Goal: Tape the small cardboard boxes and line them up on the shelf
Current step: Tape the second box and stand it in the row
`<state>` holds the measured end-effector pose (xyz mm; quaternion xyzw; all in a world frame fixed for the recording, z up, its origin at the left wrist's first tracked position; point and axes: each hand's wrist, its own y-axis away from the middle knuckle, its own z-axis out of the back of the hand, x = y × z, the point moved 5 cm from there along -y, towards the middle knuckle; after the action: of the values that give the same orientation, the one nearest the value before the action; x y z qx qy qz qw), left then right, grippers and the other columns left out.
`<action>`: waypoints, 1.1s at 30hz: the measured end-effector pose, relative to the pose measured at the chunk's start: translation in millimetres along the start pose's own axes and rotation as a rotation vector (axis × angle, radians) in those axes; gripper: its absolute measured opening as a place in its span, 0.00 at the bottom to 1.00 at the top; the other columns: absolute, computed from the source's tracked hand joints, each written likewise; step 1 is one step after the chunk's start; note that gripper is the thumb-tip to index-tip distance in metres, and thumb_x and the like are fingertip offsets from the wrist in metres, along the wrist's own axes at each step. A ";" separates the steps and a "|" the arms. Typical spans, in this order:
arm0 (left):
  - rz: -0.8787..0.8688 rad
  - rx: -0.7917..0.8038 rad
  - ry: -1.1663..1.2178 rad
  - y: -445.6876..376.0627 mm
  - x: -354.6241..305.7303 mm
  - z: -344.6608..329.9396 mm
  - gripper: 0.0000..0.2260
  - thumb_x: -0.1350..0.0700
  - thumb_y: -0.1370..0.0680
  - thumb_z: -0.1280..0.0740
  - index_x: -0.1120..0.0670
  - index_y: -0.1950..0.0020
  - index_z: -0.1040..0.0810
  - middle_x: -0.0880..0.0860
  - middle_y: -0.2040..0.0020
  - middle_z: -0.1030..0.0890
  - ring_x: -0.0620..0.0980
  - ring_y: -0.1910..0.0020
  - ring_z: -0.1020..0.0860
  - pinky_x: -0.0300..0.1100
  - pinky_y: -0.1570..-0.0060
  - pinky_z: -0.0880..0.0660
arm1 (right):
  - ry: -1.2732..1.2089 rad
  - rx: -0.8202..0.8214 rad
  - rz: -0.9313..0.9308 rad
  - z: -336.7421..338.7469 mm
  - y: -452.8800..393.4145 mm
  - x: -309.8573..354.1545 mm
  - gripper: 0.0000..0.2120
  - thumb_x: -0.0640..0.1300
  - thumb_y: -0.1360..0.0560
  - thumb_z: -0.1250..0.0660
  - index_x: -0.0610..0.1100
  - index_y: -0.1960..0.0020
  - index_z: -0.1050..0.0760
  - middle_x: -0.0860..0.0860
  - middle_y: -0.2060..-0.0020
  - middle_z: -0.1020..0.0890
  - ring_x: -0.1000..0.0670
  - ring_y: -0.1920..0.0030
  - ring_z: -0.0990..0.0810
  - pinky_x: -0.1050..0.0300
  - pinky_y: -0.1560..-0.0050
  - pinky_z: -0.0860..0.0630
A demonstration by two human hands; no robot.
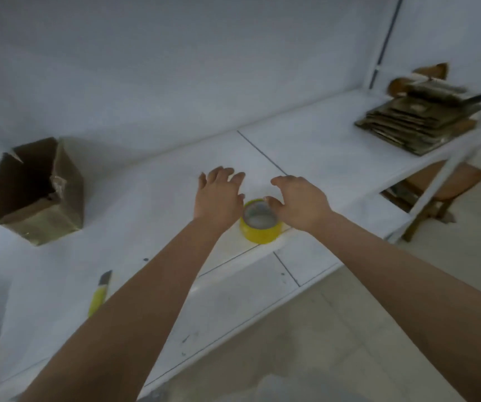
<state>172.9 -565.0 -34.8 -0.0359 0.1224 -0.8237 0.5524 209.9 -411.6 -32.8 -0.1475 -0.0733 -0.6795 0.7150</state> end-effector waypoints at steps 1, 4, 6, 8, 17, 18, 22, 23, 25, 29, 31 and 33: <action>-0.036 -0.003 0.020 -9.6 -30.0 -4.9 0.23 0.51 0.19 0.38 0.50 0.24 0.35 0.53 0.25 0.34 0.55 0.24 0.41 0.56 0.26 0.48 | 0.022 -0.018 -0.022 10.6 7.8 -27.5 0.23 0.55 0.20 0.40 0.44 0.29 0.31 0.44 0.35 0.25 0.42 0.35 0.28 0.48 0.40 0.27; -0.173 -0.010 0.059 -36.5 -119.7 -18.0 0.22 0.51 0.19 0.39 0.51 0.25 0.34 0.53 0.26 0.33 0.55 0.26 0.40 0.55 0.26 0.48 | 0.075 -0.064 -0.114 44.3 33.2 -107.1 0.23 0.54 0.20 0.40 0.43 0.29 0.32 0.44 0.36 0.24 0.41 0.36 0.29 0.47 0.42 0.26; -0.254 -0.011 0.081 -53.1 -173.7 -24.8 0.22 0.52 0.19 0.38 0.51 0.25 0.34 0.53 0.27 0.32 0.54 0.26 0.39 0.54 0.27 0.47 | 0.113 -0.086 -0.184 65.5 48.8 -154.2 0.23 0.55 0.20 0.40 0.43 0.29 0.31 0.44 0.36 0.23 0.41 0.36 0.28 0.47 0.42 0.26; -0.319 -0.010 0.096 -69.6 -221.3 -31.4 0.21 0.52 0.19 0.38 0.51 0.26 0.33 0.53 0.27 0.32 0.53 0.26 0.38 0.54 0.27 0.46 | 0.135 -0.109 -0.259 83.3 61.7 -197.4 0.23 0.55 0.20 0.40 0.43 0.30 0.31 0.44 0.37 0.23 0.42 0.36 0.28 0.46 0.41 0.25; -0.497 0.010 0.110 -145.3 -333.5 -67.3 0.20 0.52 0.20 0.35 0.52 0.28 0.29 0.54 0.30 0.28 0.54 0.30 0.33 0.53 0.32 0.40 | 0.119 -0.113 -0.437 107.3 64.4 -321.3 0.22 0.54 0.20 0.39 0.48 0.28 0.32 0.46 0.35 0.24 0.42 0.33 0.30 0.48 0.40 0.28; -0.498 0.010 0.111 -158.1 -339.4 -71.6 0.20 0.52 0.20 0.35 0.52 0.28 0.29 0.54 0.30 0.28 0.54 0.30 0.33 0.53 0.32 0.40 | 0.120 -0.113 -0.439 107.9 57.1 -330.9 0.22 0.54 0.20 0.39 0.48 0.29 0.32 0.47 0.35 0.24 0.42 0.33 0.30 0.48 0.40 0.28; -0.519 -0.017 0.109 -218.1 -363.4 -88.3 0.20 0.51 0.20 0.36 0.52 0.28 0.28 0.54 0.31 0.28 0.54 0.30 0.33 0.52 0.32 0.38 | 0.138 -0.121 -0.466 115.6 19.0 -376.6 0.21 0.54 0.21 0.39 0.46 0.31 0.30 0.47 0.36 0.24 0.43 0.37 0.29 0.49 0.43 0.28; -0.522 -0.021 0.117 -234.3 -369.1 -91.3 0.20 0.51 0.20 0.36 0.52 0.29 0.28 0.54 0.31 0.27 0.54 0.31 0.32 0.52 0.32 0.38 | 0.151 -0.116 -0.472 118.6 7.9 -387.7 0.21 0.54 0.20 0.40 0.45 0.31 0.30 0.47 0.37 0.24 0.43 0.38 0.28 0.49 0.45 0.28; -0.526 -0.021 0.137 -267.4 -381.0 -95.4 0.19 0.52 0.21 0.36 0.53 0.30 0.27 0.54 0.32 0.27 0.55 0.31 0.32 0.52 0.32 0.38 | 0.179 -0.107 -0.476 127.6 -15.9 -408.6 0.20 0.53 0.20 0.40 0.44 0.32 0.30 0.46 0.39 0.23 0.43 0.39 0.28 0.49 0.46 0.27; -0.508 -0.017 0.167 -337.2 -404.7 -101.7 0.19 0.51 0.20 0.37 0.53 0.30 0.27 0.55 0.33 0.26 0.56 0.33 0.31 0.54 0.32 0.37 | 0.259 -0.144 -0.477 150.7 -58.3 -450.4 0.20 0.52 0.20 0.40 0.43 0.32 0.30 0.46 0.38 0.23 0.42 0.39 0.28 0.48 0.45 0.25; -0.471 -0.012 0.183 -366.5 -414.9 -105.8 0.20 0.50 0.20 0.37 0.54 0.30 0.28 0.56 0.33 0.25 0.57 0.33 0.30 0.54 0.34 0.34 | 0.277 -0.159 -0.494 156.2 -72.5 -471.3 0.20 0.52 0.20 0.41 0.43 0.32 0.29 0.46 0.38 0.23 0.42 0.39 0.28 0.49 0.46 0.27; -0.433 0.008 0.205 -385.3 -425.6 -112.4 0.21 0.49 0.19 0.39 0.56 0.28 0.31 0.57 0.33 0.25 0.57 0.33 0.30 0.53 0.36 0.32 | 0.290 -0.146 -0.511 156.6 -81.8 -489.6 0.20 0.52 0.20 0.41 0.43 0.32 0.30 0.46 0.39 0.23 0.42 0.39 0.29 0.50 0.47 0.28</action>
<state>-31.5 -17.1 -18.2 0.0245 0.1639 -0.9229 0.3476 111.3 99.4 -25.0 -0.0768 0.0440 -0.8548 0.5113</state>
